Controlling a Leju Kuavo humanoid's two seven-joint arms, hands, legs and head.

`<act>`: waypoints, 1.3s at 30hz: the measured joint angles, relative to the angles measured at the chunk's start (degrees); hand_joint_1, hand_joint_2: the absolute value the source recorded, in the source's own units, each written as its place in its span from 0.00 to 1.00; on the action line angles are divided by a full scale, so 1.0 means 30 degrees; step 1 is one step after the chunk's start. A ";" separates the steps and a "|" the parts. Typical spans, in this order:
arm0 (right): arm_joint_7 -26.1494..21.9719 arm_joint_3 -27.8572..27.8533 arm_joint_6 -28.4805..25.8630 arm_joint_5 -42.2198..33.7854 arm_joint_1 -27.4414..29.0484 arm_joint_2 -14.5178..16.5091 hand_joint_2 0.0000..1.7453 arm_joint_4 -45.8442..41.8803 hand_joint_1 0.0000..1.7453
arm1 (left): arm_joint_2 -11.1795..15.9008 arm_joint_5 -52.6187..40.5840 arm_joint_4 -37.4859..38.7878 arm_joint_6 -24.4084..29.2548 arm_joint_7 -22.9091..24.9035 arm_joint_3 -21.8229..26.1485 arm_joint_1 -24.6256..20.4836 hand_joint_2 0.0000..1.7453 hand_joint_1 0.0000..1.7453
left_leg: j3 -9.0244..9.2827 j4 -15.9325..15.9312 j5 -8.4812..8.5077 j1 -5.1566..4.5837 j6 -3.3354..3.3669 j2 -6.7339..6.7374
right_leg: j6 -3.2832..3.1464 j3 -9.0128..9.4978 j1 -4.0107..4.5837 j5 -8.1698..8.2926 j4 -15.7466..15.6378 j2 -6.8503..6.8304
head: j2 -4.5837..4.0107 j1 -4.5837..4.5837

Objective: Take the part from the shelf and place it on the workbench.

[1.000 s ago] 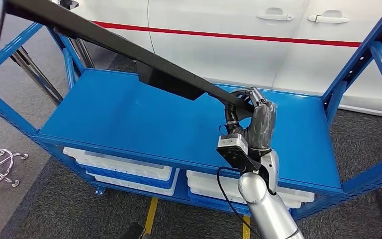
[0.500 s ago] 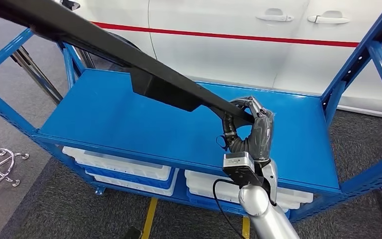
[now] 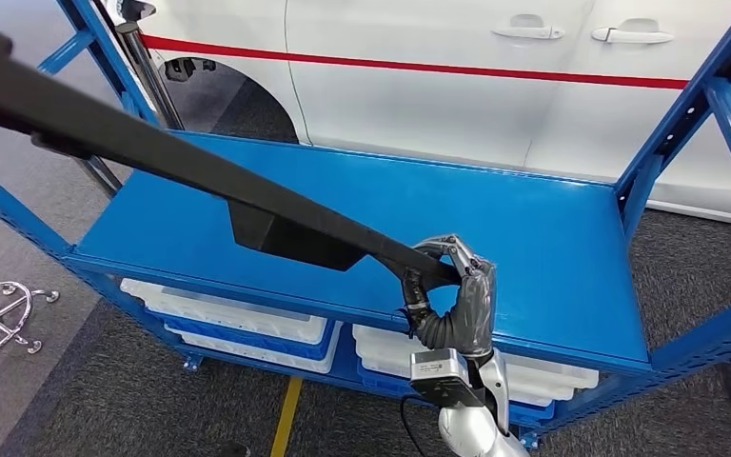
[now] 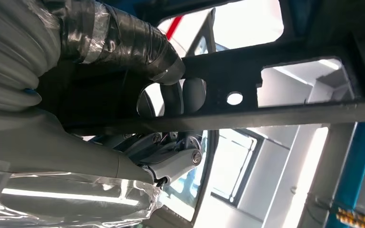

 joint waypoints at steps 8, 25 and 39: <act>-0.0899 0.0289 -0.0124 -0.0629 0.1592 0.0042 1.00 -0.0124 1.00 | -0.0120 0.0222 0.0000 0.0387 0.1043 0.0380 0.0032 1.00 0.00 | 0.0367 -0.0690 0.0511 0.0258 -0.0073 0.0035 | 0.0503 -0.1704 -0.0040 -0.2069 0.4073 0.0017 | -0.0004 0.0044; -0.1679 0.0293 -0.0709 -0.0821 0.3236 0.0628 1.00 0.0095 1.00 | -0.0386 -0.0463 0.0000 0.0129 0.1349 0.0550 -0.0427 1.00 0.00 | -0.0355 0.3027 -0.1834 0.0439 -0.1012 -0.0035 | -0.0470 -0.0341 0.0045 0.0331 0.0070 0.0033 | -0.0004 0.0022; -0.2105 0.0242 -0.1224 -0.0585 0.4134 0.0521 1.00 -0.0014 1.00 | -0.0455 -0.0399 0.0000 0.0242 0.1064 0.0628 -0.0451 1.00 0.00 | 0.0250 -0.0457 0.0375 0.0305 -0.0135 0.0158 | 0.0516 -0.1309 -0.0018 -0.2062 0.3926 0.0005 | -0.0005 0.0040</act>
